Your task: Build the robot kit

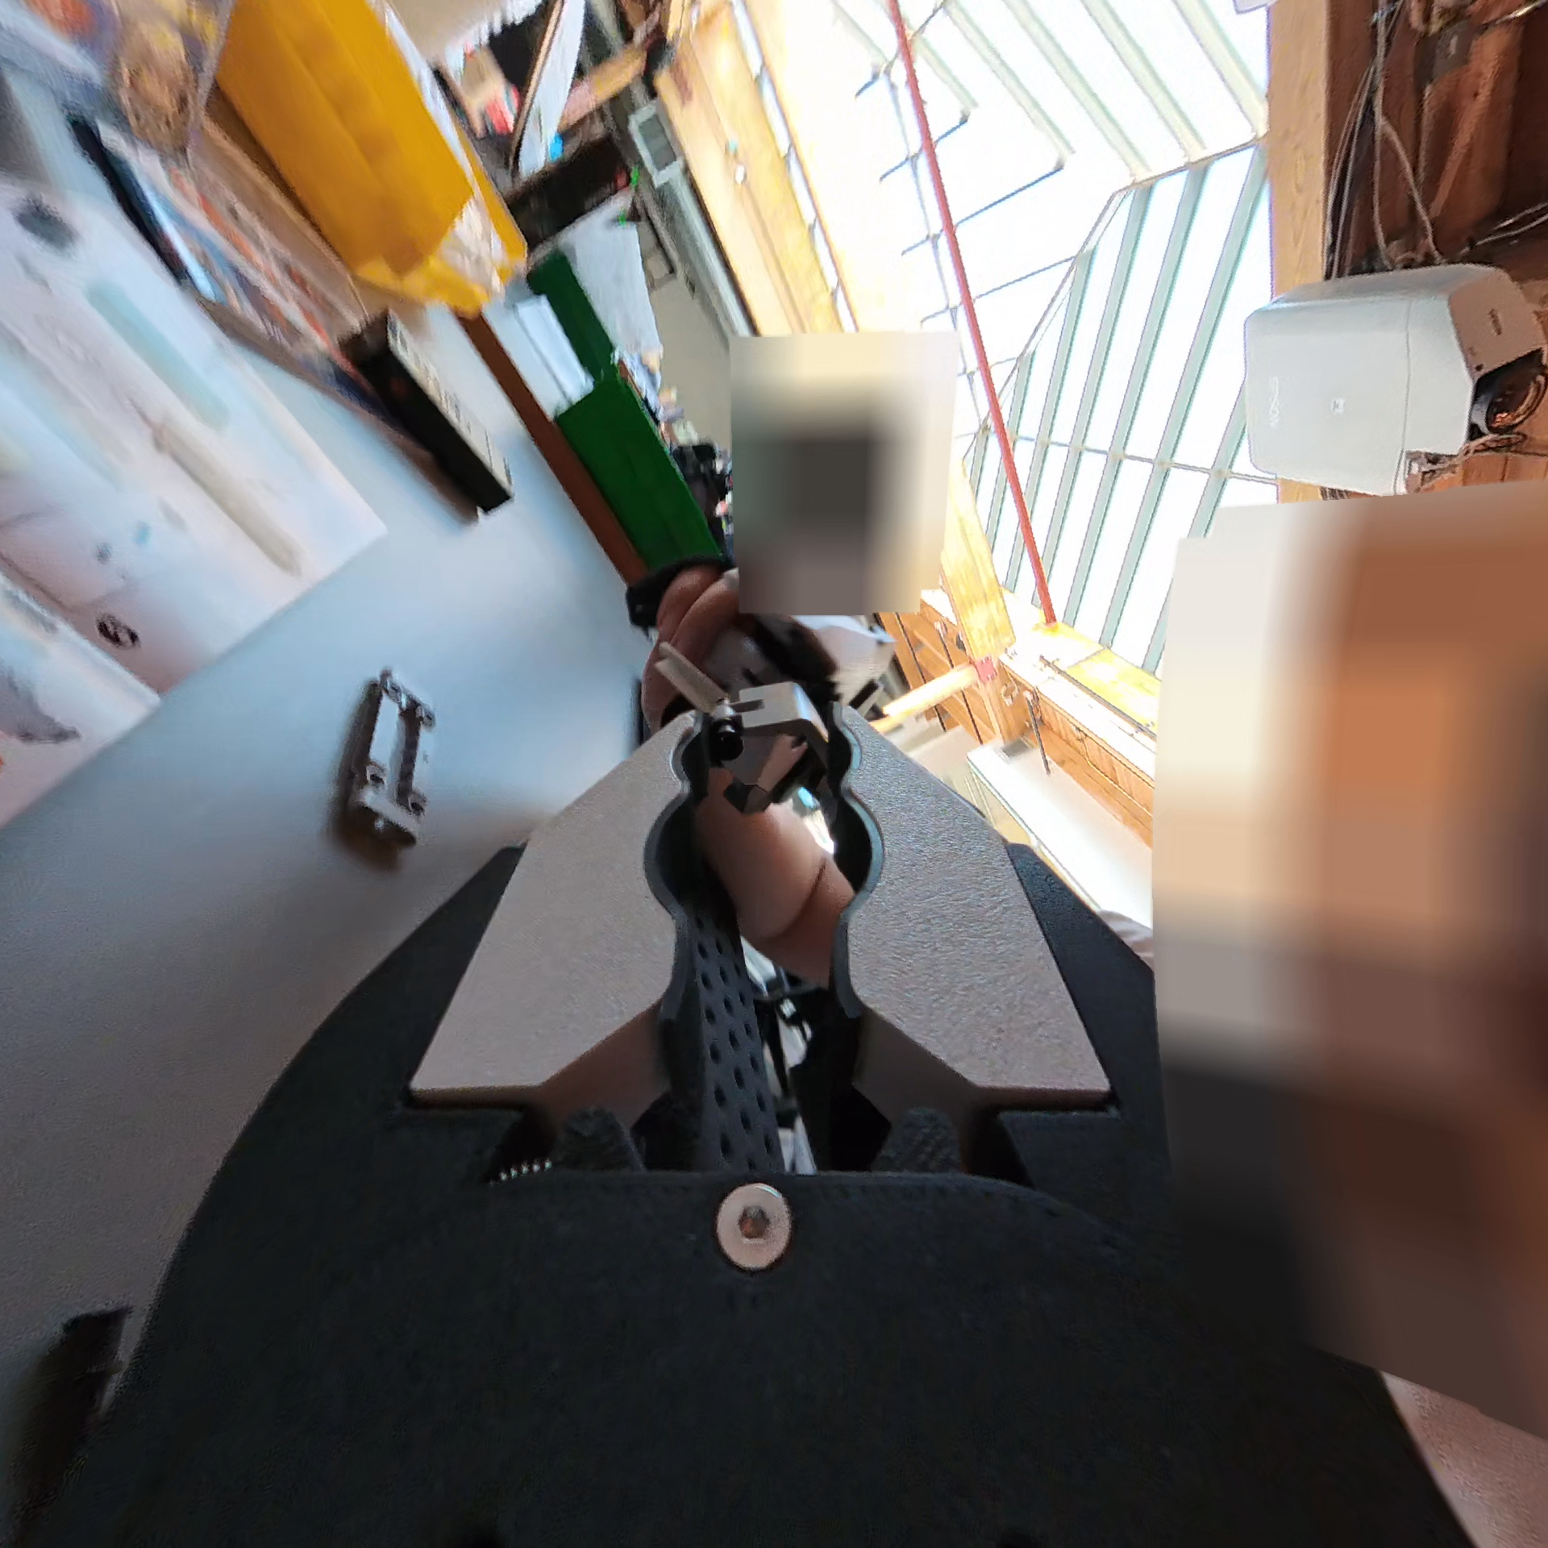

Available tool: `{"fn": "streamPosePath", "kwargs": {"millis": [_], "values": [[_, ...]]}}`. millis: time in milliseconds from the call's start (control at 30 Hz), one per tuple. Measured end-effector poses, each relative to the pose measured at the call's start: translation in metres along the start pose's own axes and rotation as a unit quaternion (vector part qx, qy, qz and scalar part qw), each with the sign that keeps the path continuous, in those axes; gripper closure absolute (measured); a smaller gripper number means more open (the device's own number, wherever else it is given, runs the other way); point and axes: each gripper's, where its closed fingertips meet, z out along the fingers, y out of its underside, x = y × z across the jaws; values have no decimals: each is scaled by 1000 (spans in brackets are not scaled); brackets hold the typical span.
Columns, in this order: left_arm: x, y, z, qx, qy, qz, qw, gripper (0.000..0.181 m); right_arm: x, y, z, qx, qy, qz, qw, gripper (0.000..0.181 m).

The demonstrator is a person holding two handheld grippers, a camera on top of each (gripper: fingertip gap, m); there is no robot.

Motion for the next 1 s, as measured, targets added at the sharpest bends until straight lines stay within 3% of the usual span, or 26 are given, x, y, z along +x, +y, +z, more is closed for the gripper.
{"fn": "streamPosePath", "kwargs": {"millis": [67,133,233,333,467,600,633,767,867,1000], "values": [[13,-16,-4,46,8,57,997,156,5,30,0,-68,-20,90,993,178],[27,-27,-5,92,0,141,986,157,19,43,-3,-81,-13,215,973,175],[38,-45,-16,184,-82,290,936,156,43,28,-6,-13,-1,433,901,150],[37,-51,-24,219,-179,391,876,156,45,2,3,46,-18,554,831,141],[26,-44,-18,204,-259,456,827,155,3,-11,27,-12,-80,525,847,135],[14,-42,-15,197,-326,492,783,156,-8,-12,34,-34,-66,527,846,144],[13,-41,-16,197,-332,495,778,156,-7,-9,34,-38,-54,526,848,152],[12,-38,-12,191,-319,482,794,156,-1,-8,32,-25,-47,546,836,144],[11,-41,-16,202,-332,489,781,156,-5,-7,33,-33,-53,576,815,144],[7,-42,-18,208,-353,490,769,157,-8,2,34,-51,-43,585,808,156]]}}
